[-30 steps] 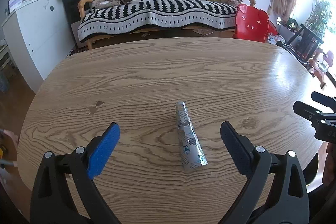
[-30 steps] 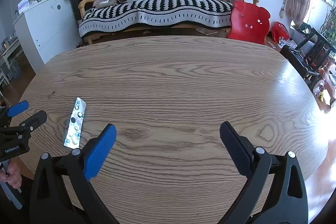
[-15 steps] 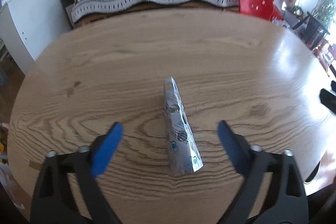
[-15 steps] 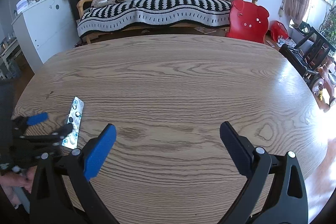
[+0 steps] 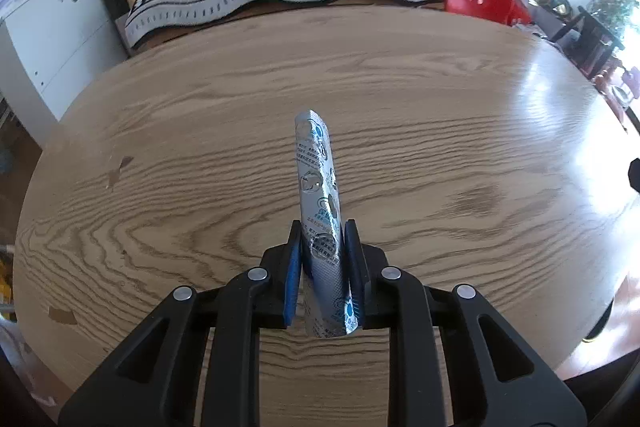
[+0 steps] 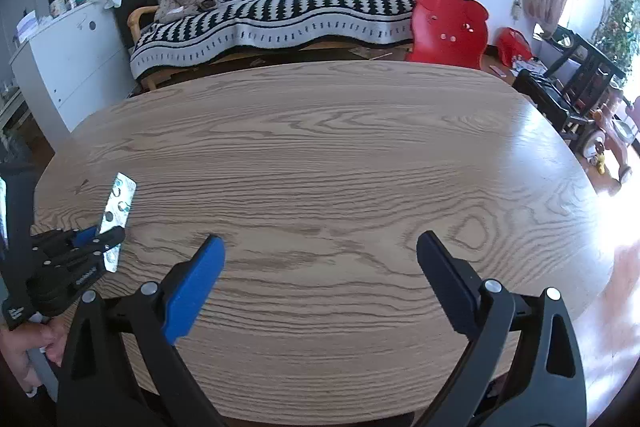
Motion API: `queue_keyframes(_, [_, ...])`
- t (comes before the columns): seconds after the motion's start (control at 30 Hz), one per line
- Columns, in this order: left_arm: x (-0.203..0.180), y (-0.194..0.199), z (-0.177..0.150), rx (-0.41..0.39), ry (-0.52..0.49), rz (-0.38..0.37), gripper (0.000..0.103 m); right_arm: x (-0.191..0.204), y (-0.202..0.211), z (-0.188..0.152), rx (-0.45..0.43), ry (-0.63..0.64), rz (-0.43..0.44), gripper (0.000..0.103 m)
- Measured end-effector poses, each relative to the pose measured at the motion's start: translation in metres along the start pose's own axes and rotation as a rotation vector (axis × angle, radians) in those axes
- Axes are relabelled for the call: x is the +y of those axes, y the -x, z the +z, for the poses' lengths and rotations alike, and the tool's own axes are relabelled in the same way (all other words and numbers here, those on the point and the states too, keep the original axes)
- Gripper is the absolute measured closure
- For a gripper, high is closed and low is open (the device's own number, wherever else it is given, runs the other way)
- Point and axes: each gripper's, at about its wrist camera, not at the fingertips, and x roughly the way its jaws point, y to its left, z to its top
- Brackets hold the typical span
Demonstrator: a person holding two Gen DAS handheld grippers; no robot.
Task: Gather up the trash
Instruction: 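Carry the blister pack over the bin and open the left gripper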
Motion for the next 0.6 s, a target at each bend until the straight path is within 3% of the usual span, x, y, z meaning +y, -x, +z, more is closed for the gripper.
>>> queue_keyframes(0.17, [-0.028,0.02,0.005,-0.038,-0.041,-0.052,0.083,-0.022,0.013,-0.008,-0.013,-0.03,-0.027,0.01])
queue_keyframes(0.3, [-0.073,0.04,0.012,-0.085,-0.099,-0.134,0.083,-0.053,0.033,-0.014,-0.035,-0.081,-0.069,0.01])
queue_keyframes(0.6, [-0.235,0.078,-0.004,-0.161,-0.335,-0.41,0.083,-0.18,0.109,-0.062,-0.112,-0.275,-0.276,0.01])
